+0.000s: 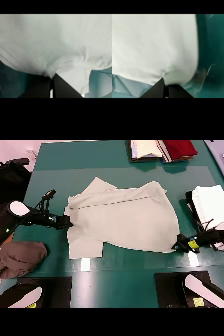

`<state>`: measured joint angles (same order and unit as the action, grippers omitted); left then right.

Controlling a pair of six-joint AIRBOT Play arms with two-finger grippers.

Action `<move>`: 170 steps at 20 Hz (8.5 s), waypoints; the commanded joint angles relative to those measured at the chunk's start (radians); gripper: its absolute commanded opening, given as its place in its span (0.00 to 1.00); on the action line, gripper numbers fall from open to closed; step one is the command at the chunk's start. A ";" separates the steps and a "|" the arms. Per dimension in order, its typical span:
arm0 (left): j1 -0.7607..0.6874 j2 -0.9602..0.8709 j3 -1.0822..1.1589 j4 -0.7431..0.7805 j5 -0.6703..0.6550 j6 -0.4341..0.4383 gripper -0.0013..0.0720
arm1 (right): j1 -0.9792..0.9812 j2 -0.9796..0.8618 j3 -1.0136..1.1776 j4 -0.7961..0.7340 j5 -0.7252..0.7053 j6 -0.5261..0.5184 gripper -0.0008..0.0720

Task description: Fold the shirts.

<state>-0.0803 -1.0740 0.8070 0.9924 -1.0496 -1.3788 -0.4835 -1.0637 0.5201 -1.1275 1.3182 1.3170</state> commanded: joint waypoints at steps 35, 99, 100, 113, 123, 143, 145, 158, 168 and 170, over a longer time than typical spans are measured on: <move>0.000 -0.271 0.636 0.182 -0.029 -0.041 0.05 | 0.289 -0.275 0.994 -0.077 0.095 0.085 0.03; -0.146 0.322 -0.307 0.060 -0.050 -0.242 0.05 | 0.006 0.137 0.286 -0.235 0.169 0.065 0.65; -0.146 0.322 -0.307 0.061 -0.050 -0.242 0.05 | -0.055 0.142 0.213 -0.234 0.154 0.059 0.74; -0.146 0.322 -0.298 0.098 -0.094 -0.235 0.05 | 0.077 -0.003 0.027 -0.027 0.011 -0.018 0.14; -0.146 0.569 -0.173 0.186 -0.418 -0.297 0.05 | 0.181 0.373 0.216 -0.210 0.184 0.003 0.04; -0.146 -0.209 0.231 0.397 0.277 -0.262 0.05 | 0.319 -0.419 0.872 -0.114 0.002 0.069 0.04; -0.146 -0.211 0.237 0.397 0.294 -0.262 0.06 | 0.300 -0.458 0.902 -0.051 -0.001 0.066 0.05; -0.172 -0.212 0.378 0.262 0.120 -0.253 0.06 | -0.020 -0.549 0.734 0.066 0.054 -0.136 0.73; -0.424 -0.373 0.381 0.129 0.341 -0.296 0.05 | 0.135 -0.687 0.820 0.268 0.054 -0.254 0.05; -0.444 -0.441 0.422 0.101 0.360 -0.295 0.05 | 0.145 -0.641 0.877 0.270 0.070 -0.253 0.04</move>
<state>-0.4828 -1.4384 1.1992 1.1595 -0.7513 -1.6711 -0.3691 -1.7317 1.3369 -0.8848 1.3617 1.0878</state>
